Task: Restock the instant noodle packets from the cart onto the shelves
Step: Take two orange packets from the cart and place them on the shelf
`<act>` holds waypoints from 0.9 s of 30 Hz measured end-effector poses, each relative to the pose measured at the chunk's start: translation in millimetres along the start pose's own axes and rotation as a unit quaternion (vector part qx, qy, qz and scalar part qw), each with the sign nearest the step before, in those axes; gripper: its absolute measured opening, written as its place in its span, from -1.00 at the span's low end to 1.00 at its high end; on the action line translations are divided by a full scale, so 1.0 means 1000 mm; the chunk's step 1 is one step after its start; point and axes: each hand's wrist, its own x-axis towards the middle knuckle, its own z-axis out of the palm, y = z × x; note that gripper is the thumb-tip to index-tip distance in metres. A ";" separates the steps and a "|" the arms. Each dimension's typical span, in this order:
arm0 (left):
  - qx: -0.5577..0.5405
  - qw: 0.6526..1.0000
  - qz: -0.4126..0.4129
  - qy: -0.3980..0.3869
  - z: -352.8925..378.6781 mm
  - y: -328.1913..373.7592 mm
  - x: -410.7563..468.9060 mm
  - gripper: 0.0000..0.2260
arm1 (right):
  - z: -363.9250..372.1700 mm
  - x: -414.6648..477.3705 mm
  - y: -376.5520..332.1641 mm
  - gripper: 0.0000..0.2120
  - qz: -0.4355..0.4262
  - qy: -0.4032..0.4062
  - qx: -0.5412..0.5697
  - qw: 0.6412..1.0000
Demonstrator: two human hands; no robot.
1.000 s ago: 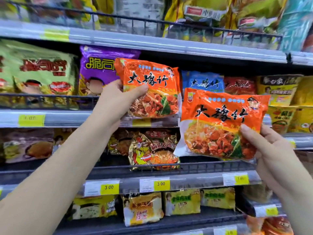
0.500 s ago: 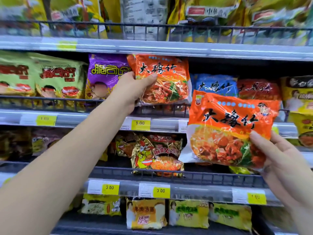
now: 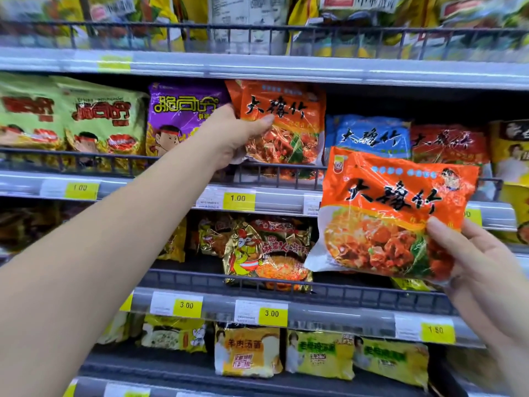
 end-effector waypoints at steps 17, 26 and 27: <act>0.417 0.903 0.079 -0.063 -0.012 0.003 -0.011 -0.47 | 0.008 0.007 -0.002 -0.73 -0.008 -0.005 -0.010 1.000; 0.377 0.910 0.156 0.068 0.004 -0.013 -0.018 -0.33 | 0.025 0.055 -0.025 -0.67 -0.060 -0.005 -0.061 0.996; 0.372 0.912 0.155 0.070 0.005 -0.012 -0.018 -0.33 | 0.028 0.062 -0.027 -0.66 -0.061 0.003 -0.058 0.996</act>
